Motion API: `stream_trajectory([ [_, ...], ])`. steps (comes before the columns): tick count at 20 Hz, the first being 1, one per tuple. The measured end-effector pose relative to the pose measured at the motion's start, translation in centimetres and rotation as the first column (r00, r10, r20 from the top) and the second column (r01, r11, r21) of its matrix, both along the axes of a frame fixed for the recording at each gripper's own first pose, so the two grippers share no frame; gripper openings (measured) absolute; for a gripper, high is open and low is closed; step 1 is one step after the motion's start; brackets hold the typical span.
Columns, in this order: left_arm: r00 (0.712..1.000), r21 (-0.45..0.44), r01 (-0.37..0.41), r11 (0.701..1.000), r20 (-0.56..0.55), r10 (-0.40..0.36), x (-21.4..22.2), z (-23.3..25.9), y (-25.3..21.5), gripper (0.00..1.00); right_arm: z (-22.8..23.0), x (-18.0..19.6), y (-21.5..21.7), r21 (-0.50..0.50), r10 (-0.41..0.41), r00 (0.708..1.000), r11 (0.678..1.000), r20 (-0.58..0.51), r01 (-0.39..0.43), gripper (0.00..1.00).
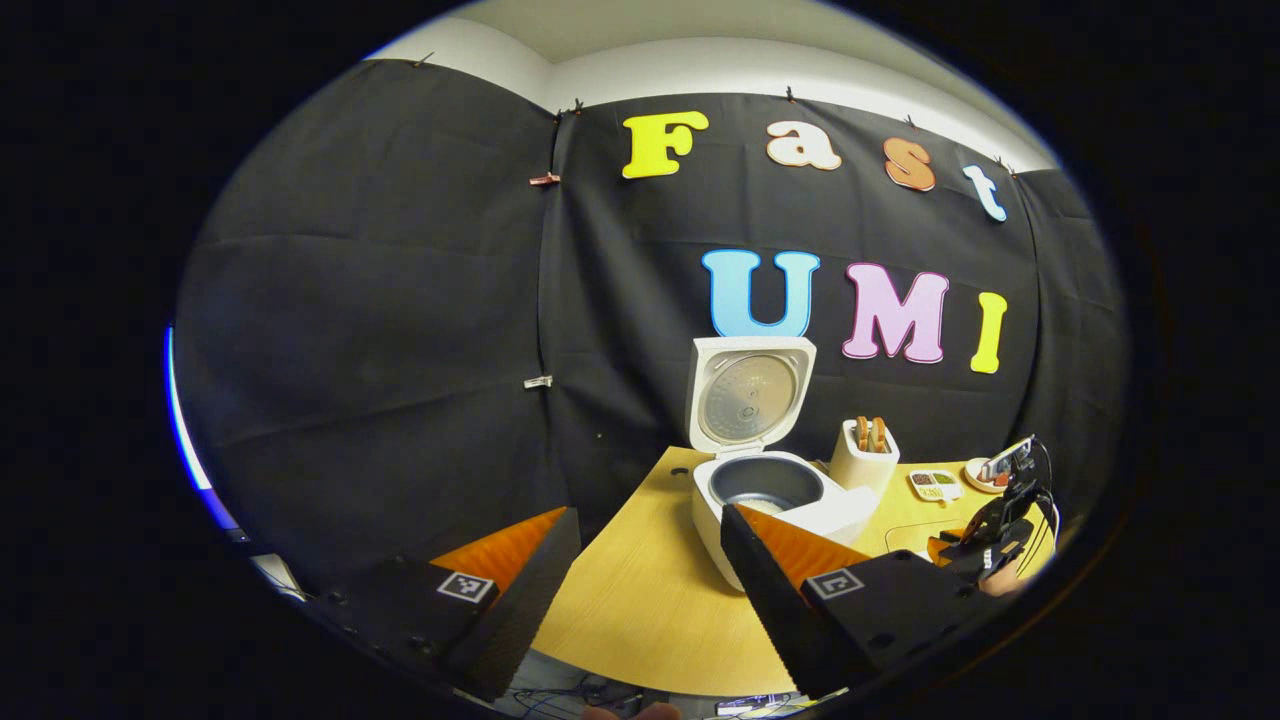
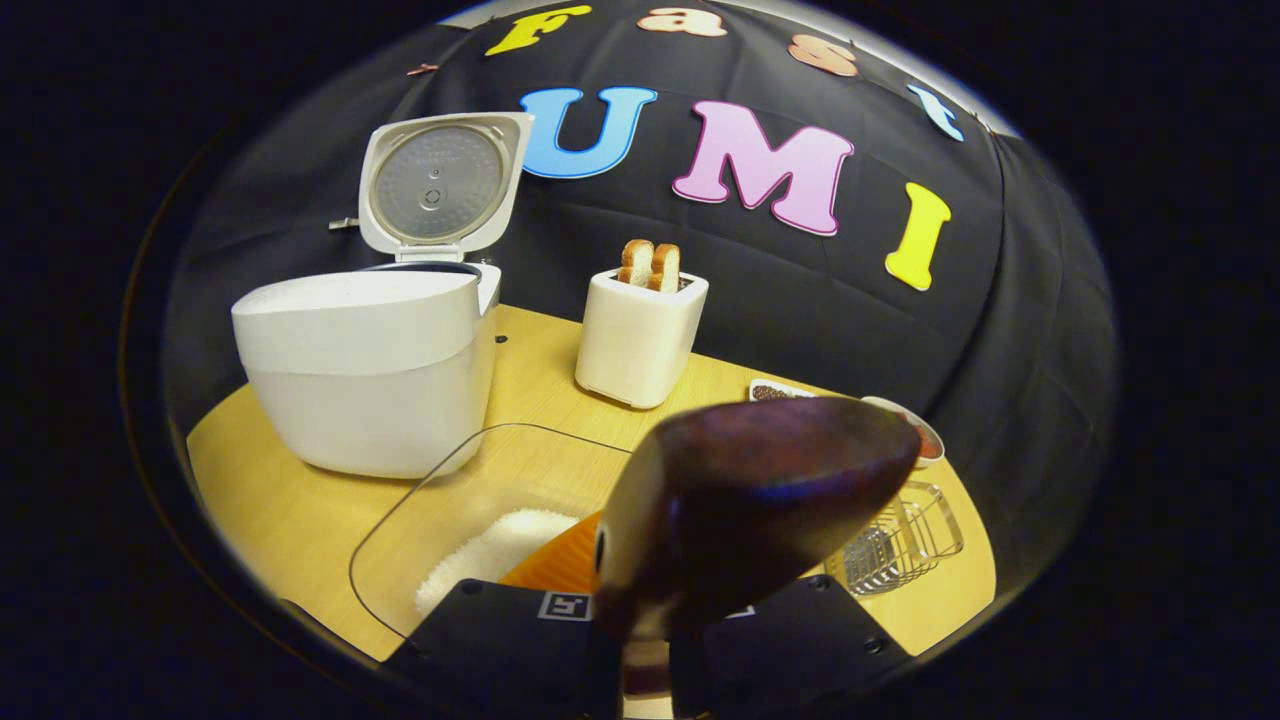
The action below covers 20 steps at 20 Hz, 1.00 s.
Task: Close the left gripper, press the button to open the rice cooker; take a wooden spoon from the chopstick holder with the right hand, scoop a spoonful of rice and pour it into the rice cooker, then put the wooden spoon back into the chopstick holder.
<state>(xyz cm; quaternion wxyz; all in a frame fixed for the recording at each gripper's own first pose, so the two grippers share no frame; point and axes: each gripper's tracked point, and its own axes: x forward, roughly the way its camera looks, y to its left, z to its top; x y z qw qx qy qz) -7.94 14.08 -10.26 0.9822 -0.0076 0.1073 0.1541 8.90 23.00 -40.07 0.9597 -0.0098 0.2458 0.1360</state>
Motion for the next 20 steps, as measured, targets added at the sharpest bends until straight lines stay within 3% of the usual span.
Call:
stream_trajectory([
  [5,1.000,-0.009,-0.028,1.000,-0.005,0.027,-1.0,-0.2,0.8,0.98,0.0,0.0,1.8,0.146,-0.071,0.993,0.986,-0.091,0.083,0.19],
  [7,0.999,-0.008,-0.032,0.999,-0.004,0.032,-1.3,-0.2,1.0,0.98,0.0,-0.1,2.0,0.239,-0.101,0.984,0.962,-0.146,0.134,0.19],
  [13,1.000,-0.004,-0.027,1.000,0.001,0.027,-1.4,0.1,0.8,0.98,0.1,0.4,-1.3,0.486,-0.203,0.923,0.801,-0.328,0.349,0.19],
  [20,1.000,-0.019,-0.007,1.000,0.024,0.007,-0.8,0.7,-0.1,0.98,2.1,1.7,-5.8,0.568,-0.254,0.899,0.706,-0.356,0.424,0.18],
])
